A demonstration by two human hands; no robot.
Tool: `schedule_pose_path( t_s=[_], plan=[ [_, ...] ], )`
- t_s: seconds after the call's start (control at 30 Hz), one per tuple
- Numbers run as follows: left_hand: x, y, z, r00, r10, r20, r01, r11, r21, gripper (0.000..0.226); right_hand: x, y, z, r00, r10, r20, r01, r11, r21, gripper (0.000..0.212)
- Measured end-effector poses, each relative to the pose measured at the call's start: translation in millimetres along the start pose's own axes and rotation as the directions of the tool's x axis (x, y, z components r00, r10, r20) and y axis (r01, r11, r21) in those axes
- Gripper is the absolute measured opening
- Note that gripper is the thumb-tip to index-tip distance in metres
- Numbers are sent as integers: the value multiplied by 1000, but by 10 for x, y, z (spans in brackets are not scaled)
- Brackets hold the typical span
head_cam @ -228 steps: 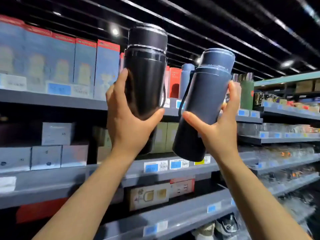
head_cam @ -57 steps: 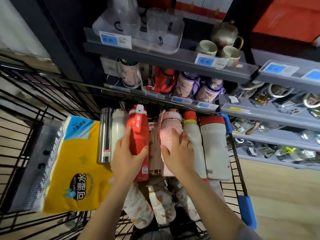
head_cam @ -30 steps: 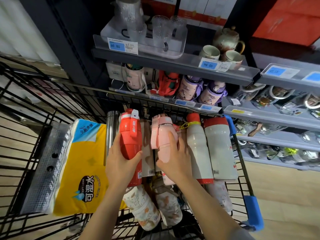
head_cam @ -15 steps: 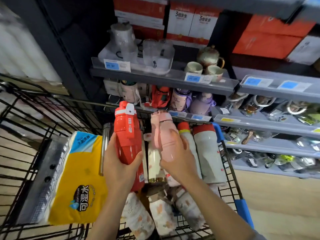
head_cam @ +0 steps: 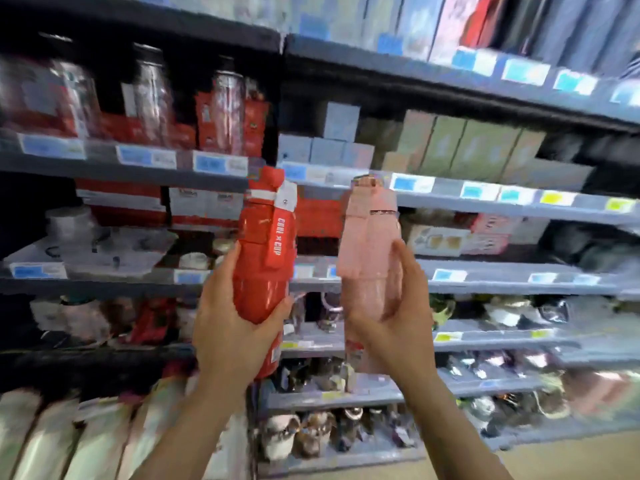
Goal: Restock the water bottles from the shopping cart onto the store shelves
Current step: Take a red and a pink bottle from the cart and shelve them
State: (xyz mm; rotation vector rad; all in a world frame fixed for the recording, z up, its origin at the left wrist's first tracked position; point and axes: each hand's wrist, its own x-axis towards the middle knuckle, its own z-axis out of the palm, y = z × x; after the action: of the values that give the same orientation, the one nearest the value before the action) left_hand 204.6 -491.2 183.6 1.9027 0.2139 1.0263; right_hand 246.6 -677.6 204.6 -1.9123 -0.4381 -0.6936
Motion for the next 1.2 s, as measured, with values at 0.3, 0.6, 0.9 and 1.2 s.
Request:
schedule_pose_path(
  t_s=[0.3,0.6,0.9,1.2],
  plan=[
    [383,1702,1511,964,263,-28,-263,939,-222,90,1305,267,-1909,927,-261,-269,207,955,-214,99],
    [1559,2519,2269,883,450,-135,-469,862,-190,87,2614,220,-2226,859,-392,-329,343,918,-198,102],
    [3212,3071,2693,790,546,-281,-613,720,-325,86,4323,-20,-1798,771,-498,-398,521,852,-55,103],
    [4061,3186,3190,776,582,-242,-630,734,-253,88,5467,-33,-1466,754,-485,-443,549,836,20,116]
  ],
)
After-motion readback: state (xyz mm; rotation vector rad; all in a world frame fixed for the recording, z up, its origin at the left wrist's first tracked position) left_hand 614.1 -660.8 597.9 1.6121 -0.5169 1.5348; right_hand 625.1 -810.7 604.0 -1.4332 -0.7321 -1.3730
